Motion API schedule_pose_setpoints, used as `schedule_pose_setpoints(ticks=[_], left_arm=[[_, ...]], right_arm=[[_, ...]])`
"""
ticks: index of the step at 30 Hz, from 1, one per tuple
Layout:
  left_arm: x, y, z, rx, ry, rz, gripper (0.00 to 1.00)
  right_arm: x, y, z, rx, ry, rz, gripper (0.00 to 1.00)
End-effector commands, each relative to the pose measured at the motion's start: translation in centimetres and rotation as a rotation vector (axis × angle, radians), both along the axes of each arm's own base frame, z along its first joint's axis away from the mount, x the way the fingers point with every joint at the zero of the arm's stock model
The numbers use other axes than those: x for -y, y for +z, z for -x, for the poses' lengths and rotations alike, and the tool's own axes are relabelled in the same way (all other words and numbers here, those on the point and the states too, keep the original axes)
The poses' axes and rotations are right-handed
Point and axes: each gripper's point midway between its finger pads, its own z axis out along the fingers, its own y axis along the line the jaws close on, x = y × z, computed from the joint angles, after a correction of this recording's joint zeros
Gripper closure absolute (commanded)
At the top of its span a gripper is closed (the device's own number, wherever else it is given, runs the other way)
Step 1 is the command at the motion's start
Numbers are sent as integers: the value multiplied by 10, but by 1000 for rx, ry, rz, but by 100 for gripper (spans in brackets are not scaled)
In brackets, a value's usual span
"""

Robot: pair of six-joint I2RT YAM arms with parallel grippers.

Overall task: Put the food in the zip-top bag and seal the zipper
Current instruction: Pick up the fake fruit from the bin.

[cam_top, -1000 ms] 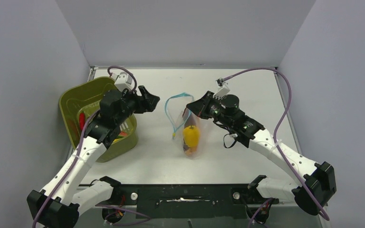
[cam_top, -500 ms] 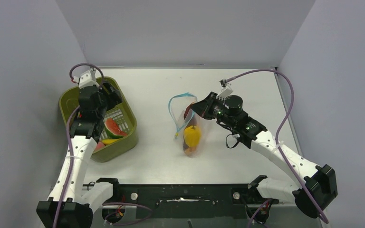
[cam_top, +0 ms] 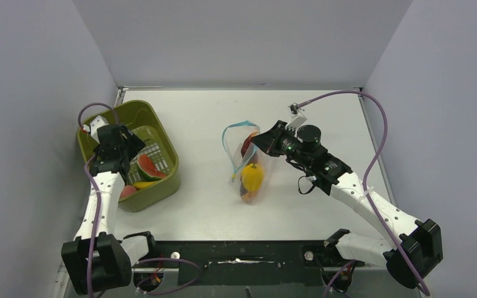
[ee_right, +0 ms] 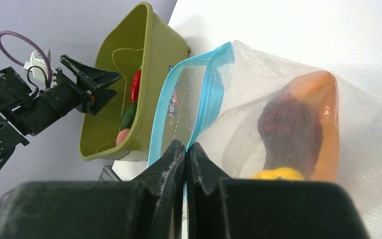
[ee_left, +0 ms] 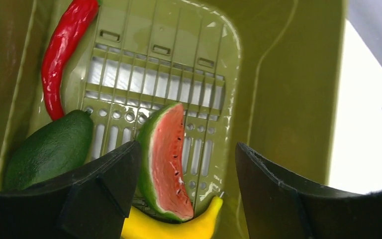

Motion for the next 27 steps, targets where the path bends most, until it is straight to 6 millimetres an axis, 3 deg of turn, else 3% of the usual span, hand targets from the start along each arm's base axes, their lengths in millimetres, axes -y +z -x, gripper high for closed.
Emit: schedule_pose_setpoints(ticks=[1,8,13,21,27], left_arm=[[-14,-11,2,-22,77,1,32],[-16,-32,7,-71,83,-3,32],[-18,-39,9,-102,68,-34,31],[-16,-48,3,-119,39,-25,32],[-27,-58,2,-179,61,-74,32]], right_arm=[[1,27,1,92,23,-19,100],[11,23,-3,107,0,44,100],[18,13,-5,117,-20,88,100],[39,13,-10,162,-83,210,100],[48,12,-11,213,-89,269,100]])
